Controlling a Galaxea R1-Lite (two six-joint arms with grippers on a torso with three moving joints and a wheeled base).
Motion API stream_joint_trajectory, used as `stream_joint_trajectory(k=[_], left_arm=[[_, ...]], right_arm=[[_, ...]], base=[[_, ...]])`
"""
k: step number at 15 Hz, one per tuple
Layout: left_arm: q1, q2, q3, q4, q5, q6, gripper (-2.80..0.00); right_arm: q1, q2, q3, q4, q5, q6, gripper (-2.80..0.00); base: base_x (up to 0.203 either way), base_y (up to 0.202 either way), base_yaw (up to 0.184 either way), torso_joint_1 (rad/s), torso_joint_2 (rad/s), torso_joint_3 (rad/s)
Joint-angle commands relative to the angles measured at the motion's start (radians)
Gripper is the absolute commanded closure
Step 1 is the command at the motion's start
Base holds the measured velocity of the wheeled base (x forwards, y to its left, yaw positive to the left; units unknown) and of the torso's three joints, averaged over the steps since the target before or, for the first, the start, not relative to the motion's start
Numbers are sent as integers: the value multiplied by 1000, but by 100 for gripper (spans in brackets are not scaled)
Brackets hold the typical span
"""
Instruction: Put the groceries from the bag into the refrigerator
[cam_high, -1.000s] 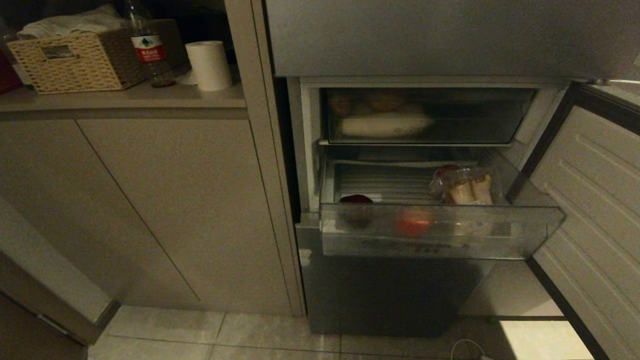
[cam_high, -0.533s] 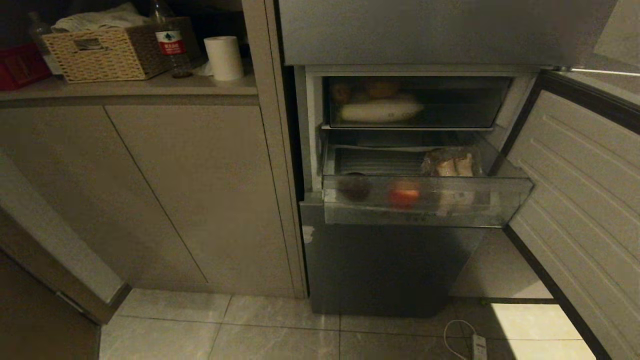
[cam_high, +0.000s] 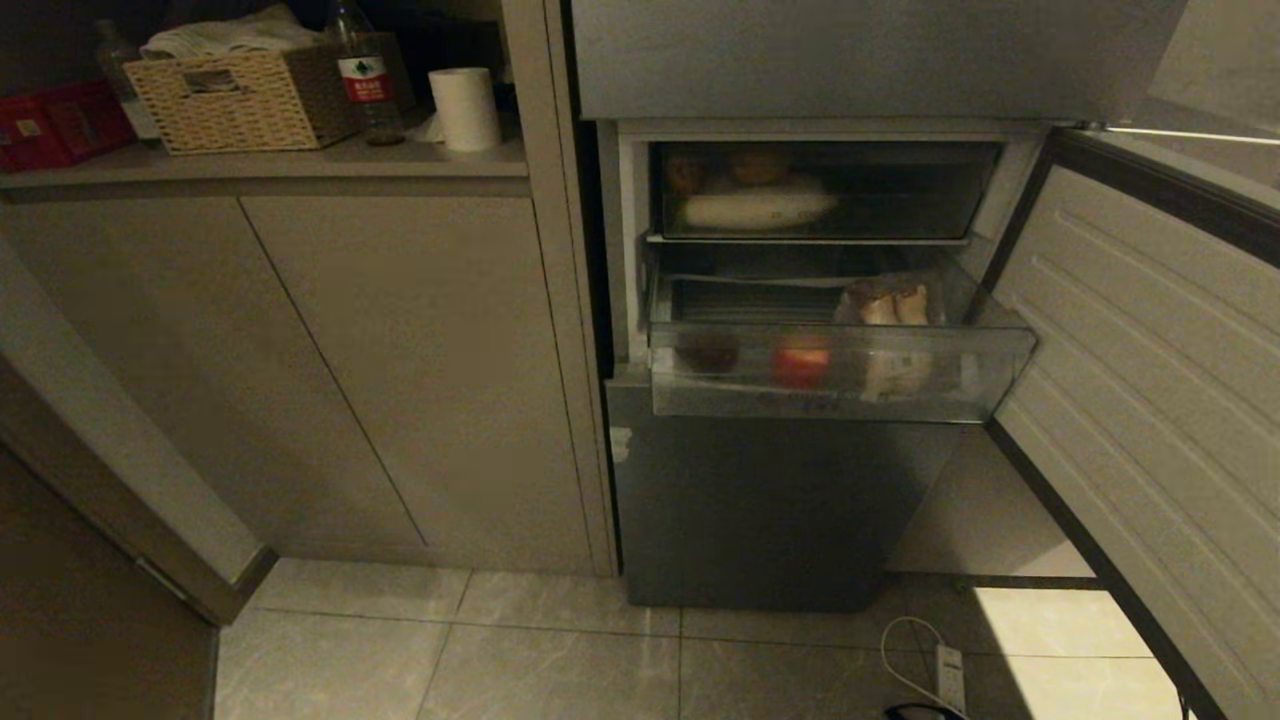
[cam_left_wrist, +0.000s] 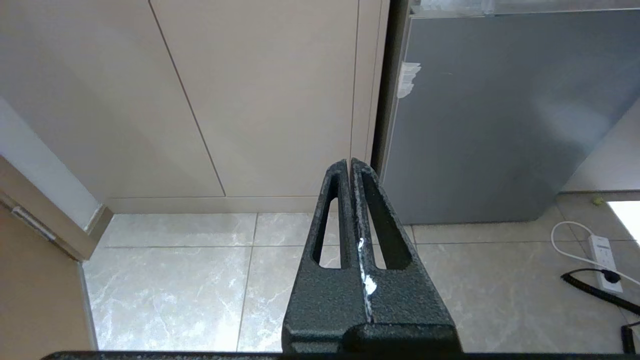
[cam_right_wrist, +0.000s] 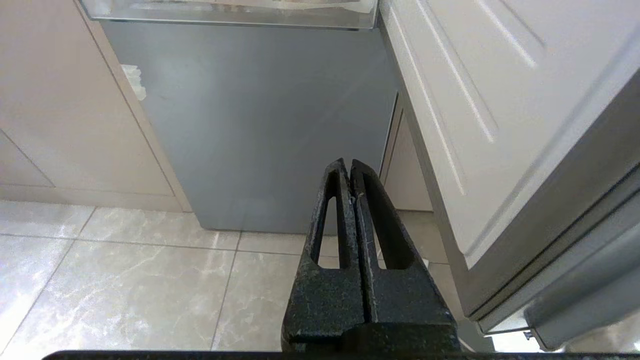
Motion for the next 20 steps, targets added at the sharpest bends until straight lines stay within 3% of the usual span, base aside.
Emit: stream_joint_trajectory(k=[1,6,15,20], left_arm=[[0,2,0,-1,1,0,0],[0,2,0,-1,0,-1,0],[0,2,0,-1,0,-1,0],[0,2,0,-1,0,-1,0]], right_arm=[[0,1,0,-1,1,0,0],[0,1,0,-1,0,0,0],[0,1,0,-1,0,2,0],[0,1,0,-1,0,2,0]], base=[[0,0,0,0,0,0],[0,15,0,1,2,0],[0,178,-1,0,2,2],[0,15,0,0,0,0]])
